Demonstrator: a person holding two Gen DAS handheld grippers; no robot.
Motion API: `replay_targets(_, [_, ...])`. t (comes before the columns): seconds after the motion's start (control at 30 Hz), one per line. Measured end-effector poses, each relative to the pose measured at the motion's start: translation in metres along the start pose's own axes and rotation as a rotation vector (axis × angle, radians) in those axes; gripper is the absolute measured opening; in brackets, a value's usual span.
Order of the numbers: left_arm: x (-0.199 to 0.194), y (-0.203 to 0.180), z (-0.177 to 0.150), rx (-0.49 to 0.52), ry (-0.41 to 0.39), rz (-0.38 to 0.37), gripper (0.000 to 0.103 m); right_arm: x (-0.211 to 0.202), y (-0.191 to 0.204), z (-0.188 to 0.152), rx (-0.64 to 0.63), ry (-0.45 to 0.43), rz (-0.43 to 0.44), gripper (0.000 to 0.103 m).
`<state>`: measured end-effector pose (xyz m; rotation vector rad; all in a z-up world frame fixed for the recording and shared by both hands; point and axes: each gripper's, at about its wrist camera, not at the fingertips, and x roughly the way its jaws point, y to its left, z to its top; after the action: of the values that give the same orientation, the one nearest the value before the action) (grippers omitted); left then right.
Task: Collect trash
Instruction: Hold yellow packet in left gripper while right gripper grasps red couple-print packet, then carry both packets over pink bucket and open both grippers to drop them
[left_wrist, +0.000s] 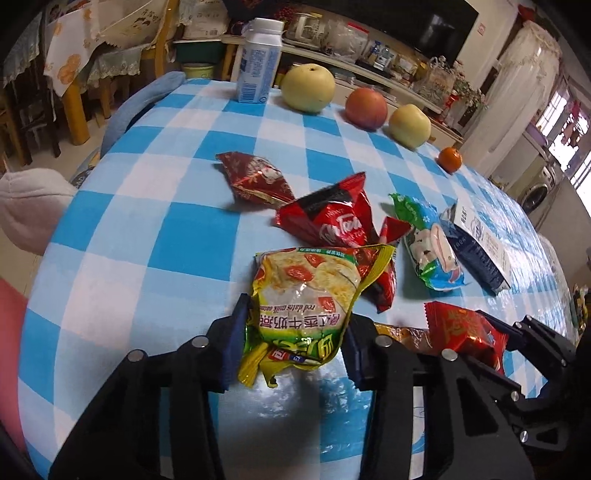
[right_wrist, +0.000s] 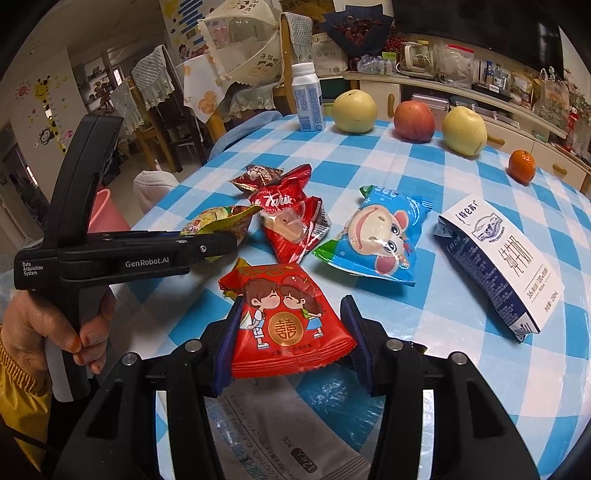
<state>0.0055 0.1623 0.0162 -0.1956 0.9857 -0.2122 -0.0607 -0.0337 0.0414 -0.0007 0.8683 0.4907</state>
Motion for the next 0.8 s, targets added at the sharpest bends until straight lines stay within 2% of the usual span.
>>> replay_targets(0.23, [-0.035, 0.016, 0.009, -0.048, -0.08, -0.003, 0.044, -0.004, 0.021, 0.012, -0.013, -0.028, 0.03, 0.052])
replay_targets(0.43, [-0.078, 0.047, 0.016, -0.107, -0.171, 0.039, 0.044, -0.003, 0.056, 0.027, -0.042, -0.035, 0.078, 0.052])
replay_targets(0.57, [-0.113, 0.083, 0.019, -0.178, -0.244, 0.093, 0.044, 0.0, 0.092, 0.039, -0.076, -0.043, 0.126, 0.053])
replay_targets(0.8, [-0.171, 0.159, 0.007, -0.367, -0.36, 0.209, 0.044, 0.019, 0.188, 0.068, -0.188, -0.044, 0.251, 0.053])
